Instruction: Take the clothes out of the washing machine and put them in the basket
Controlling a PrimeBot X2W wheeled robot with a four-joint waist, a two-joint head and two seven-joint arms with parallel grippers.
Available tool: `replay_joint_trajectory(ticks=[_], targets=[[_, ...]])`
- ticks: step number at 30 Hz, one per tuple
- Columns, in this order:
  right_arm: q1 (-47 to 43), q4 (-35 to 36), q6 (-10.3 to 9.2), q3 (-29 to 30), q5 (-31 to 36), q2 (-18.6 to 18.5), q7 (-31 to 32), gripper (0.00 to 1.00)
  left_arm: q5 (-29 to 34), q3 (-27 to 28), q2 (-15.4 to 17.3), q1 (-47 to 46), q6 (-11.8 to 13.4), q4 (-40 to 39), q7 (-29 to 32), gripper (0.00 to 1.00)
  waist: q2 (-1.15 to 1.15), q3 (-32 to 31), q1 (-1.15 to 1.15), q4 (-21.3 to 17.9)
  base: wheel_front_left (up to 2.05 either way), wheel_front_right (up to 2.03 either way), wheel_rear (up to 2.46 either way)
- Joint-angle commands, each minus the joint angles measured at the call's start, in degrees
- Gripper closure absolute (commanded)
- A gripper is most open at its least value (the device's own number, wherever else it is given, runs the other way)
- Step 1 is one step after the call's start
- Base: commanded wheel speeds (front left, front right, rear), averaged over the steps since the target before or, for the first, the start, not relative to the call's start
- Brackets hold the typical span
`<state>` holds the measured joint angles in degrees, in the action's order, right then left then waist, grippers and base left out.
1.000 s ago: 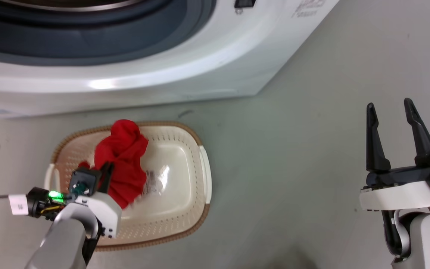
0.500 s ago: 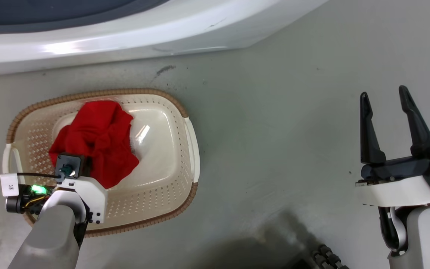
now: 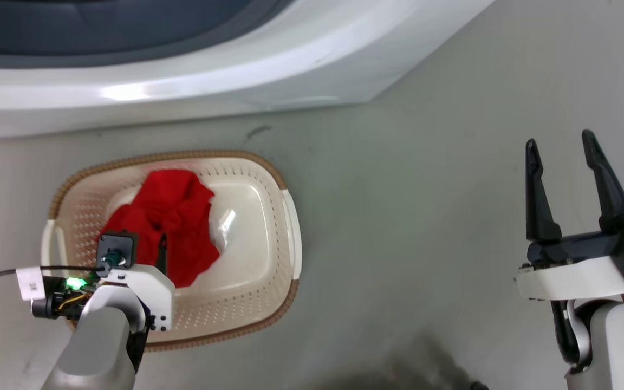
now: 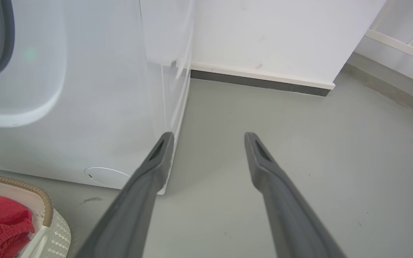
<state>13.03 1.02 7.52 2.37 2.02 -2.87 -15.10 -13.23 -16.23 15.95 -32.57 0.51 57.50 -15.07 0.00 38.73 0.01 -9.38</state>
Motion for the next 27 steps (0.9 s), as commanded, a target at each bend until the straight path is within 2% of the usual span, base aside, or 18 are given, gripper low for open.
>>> replay_joint_trajectory(ticks=[1, 14, 27], targets=[[-0.7, -0.5, -0.06, 0.1, 0.2, 0.0, -0.1, 0.0, 0.8, 0.3, -0.2, 1.2, 0.3, -1.5, -0.1, 0.0, 0.0, -3.9, -0.01, 1.1, 0.0, 0.0, 0.0], [-4.8, -3.0, -0.06, 1.7, 1.4, 0.0, -0.1, 0.0, 5.0, 4.7, -2.9, 11.4, -0.4, -21.1, -0.2, 0.0, 0.0, -16.6, -0.01, 4.0, 0.0, 0.0, 0.0], [-8.3, -4.1, -0.06, 2.2, 0.4, 0.0, -0.1, 0.0, 8.6, 8.1, -5.6, 19.8, -0.8, -35.4, -0.2, 0.0, 0.0, -22.9, -0.01, 4.7, 0.0, 0.0, 0.0]])
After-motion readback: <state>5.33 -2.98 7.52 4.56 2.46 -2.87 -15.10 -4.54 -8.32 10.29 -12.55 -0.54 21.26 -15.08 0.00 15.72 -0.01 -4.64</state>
